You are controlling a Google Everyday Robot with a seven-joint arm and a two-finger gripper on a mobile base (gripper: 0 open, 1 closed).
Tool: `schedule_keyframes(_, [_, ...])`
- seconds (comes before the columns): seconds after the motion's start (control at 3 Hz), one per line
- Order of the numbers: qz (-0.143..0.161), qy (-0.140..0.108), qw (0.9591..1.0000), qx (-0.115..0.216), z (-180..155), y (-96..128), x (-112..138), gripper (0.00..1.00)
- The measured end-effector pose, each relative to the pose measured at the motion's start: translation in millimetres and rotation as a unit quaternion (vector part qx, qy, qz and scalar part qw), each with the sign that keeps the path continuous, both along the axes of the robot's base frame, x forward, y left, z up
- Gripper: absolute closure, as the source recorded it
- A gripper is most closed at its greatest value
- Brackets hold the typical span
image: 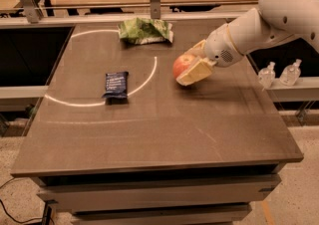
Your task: Move apple near rxbar blueberry
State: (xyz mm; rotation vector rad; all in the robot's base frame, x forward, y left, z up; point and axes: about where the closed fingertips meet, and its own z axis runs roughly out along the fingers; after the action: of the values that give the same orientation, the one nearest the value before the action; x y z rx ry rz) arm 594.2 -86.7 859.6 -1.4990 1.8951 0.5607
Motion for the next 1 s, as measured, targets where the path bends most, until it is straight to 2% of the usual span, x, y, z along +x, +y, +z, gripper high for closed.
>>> schedule_keyframes(0.33, [0.038,0.000,0.9990,0.024,2.5,34.3,-3.1,1.00])
schedule_keyframes(0.67, [0.082,0.003,0.9959,0.037,0.5,70.6,-5.2,1.00])
schedule_keyframes(1.0, [0.130,0.004,0.9902,0.050,0.6,108.0,-6.4,1.00])
